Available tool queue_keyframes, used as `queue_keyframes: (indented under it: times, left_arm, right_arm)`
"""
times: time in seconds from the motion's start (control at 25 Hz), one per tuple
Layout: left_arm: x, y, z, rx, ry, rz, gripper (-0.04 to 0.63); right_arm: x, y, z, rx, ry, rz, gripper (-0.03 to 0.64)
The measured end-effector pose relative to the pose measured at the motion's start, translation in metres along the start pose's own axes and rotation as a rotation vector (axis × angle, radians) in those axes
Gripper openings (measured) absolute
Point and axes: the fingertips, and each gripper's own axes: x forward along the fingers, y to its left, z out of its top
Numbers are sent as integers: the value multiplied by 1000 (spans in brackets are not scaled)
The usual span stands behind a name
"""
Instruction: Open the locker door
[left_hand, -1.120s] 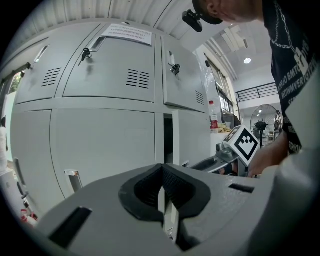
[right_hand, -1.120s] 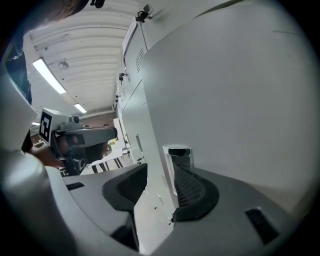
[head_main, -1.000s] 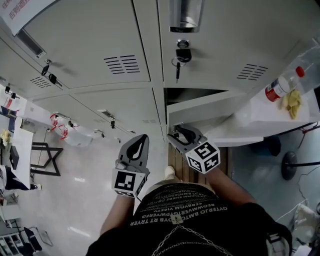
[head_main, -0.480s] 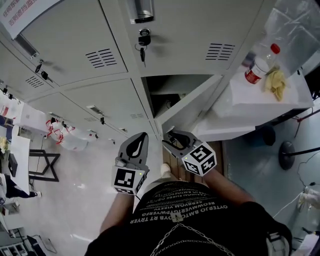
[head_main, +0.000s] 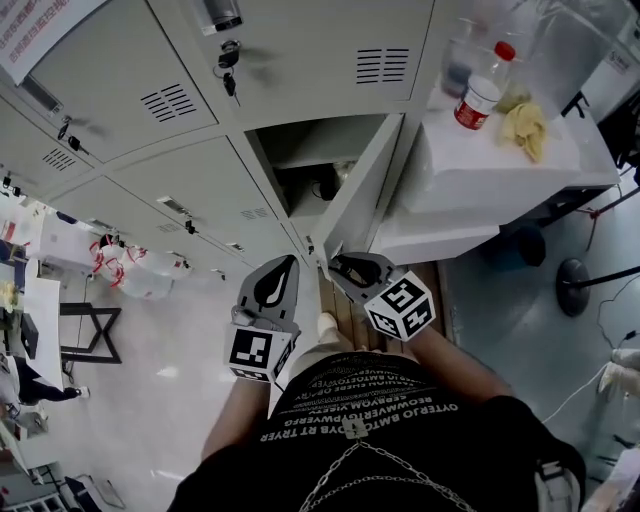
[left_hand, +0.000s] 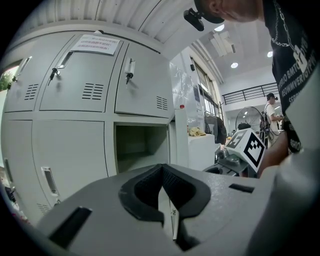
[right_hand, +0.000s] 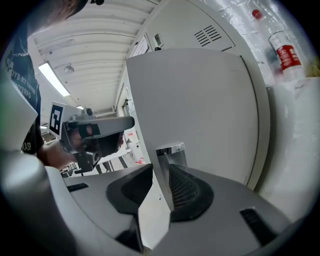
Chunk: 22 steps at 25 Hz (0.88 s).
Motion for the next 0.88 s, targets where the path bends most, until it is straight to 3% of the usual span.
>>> queue_keyframes:
  times: [0.12, 0.24, 0.44, 0.56, 0.72, 0.88]
  left_arm:
    - [-5, -12, 7, -2, -18, 4, -3]
    - [-11, -21, 8, -4, -20, 10, -3]
    - [-22, -32, -9, -17, 17, 19, -3]
    - [-28, -36, -14, -20, 21, 27, -3]
    - [-36, -36, -10, -16, 14, 39, -3]
    - [-39, -34, -4, -7, -4, 48, -3]
  right_arm:
    - [-15, 2, -3, -2, -8, 0, 75]
    - [-24, 7, -8, 3, 5, 12, 161]
    - [-23, 4, -19, -6, 31, -31, 196]
    - [-16, -4, -23, -8, 45, -66, 195]
    - [-13, -7, -26, -25, 53, -94, 126]
    - [-16, -6, -27, -32, 54, -98, 126]
